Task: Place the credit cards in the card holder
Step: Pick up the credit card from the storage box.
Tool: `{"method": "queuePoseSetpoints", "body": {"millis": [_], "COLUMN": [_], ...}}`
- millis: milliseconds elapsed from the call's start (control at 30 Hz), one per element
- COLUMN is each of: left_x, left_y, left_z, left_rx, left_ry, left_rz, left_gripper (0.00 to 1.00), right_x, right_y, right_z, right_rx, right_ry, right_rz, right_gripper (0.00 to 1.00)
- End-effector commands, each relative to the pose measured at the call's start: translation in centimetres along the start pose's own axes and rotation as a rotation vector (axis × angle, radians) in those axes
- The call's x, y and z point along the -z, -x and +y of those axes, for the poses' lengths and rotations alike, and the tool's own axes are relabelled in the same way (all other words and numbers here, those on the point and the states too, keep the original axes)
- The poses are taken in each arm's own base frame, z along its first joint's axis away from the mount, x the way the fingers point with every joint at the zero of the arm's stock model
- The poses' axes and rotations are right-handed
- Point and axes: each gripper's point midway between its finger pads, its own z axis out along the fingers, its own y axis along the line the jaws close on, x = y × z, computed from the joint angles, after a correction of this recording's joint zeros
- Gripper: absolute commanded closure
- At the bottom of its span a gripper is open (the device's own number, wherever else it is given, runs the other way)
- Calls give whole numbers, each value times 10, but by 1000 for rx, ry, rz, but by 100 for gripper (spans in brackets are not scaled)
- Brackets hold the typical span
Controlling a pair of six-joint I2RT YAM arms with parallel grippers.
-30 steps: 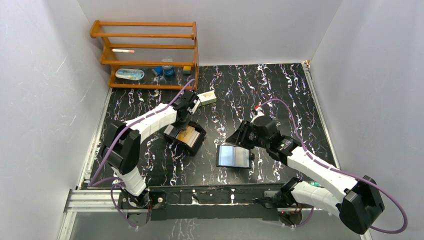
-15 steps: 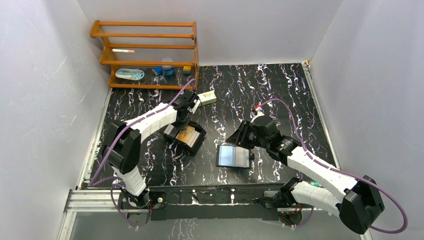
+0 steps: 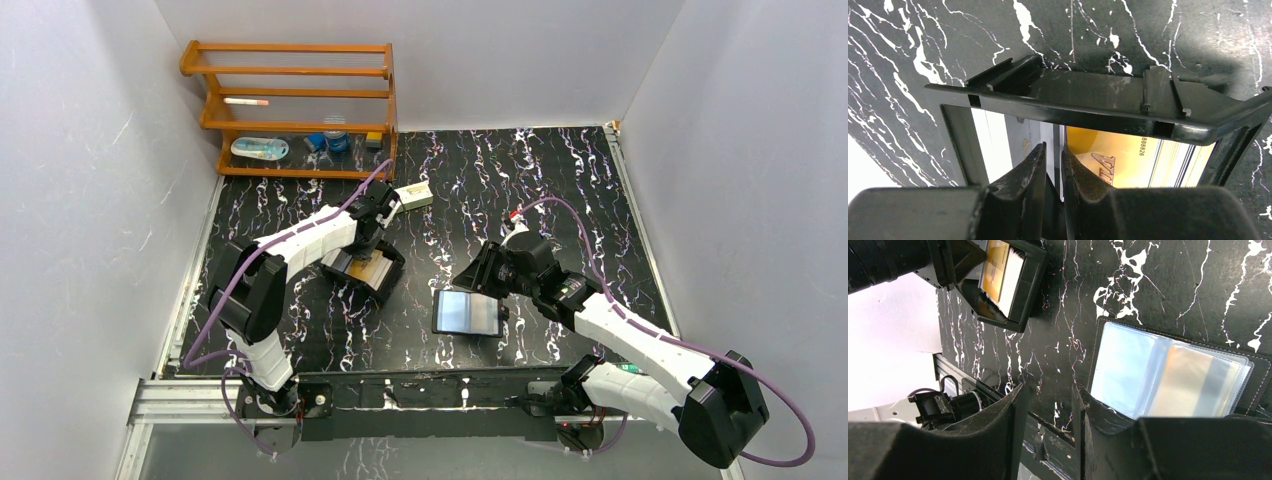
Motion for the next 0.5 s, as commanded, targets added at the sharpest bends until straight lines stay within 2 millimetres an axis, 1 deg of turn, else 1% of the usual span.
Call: {"method": "queuePoseSetpoints", "body": {"millis": [0,133,267,467], "left_x": [3,7,7,6], "left_y": [0,7,6,2], "left_z": [18,25,28,34], "left_rx": [13,17,14,13], "left_ry": [88,115,134,173], "left_rz": [2,-19,-15,-6], "left_gripper": [83,83,83,84], "right_x": [5,4,3,2], "right_y": [13,13,11,12], "right_z": [15,15,13,14], "right_rx": [25,22,22,24], "right_ry": [36,37,31,34], "right_rz": [-42,-42,-38,-38], "right_gripper": [55,54,54,54]}}
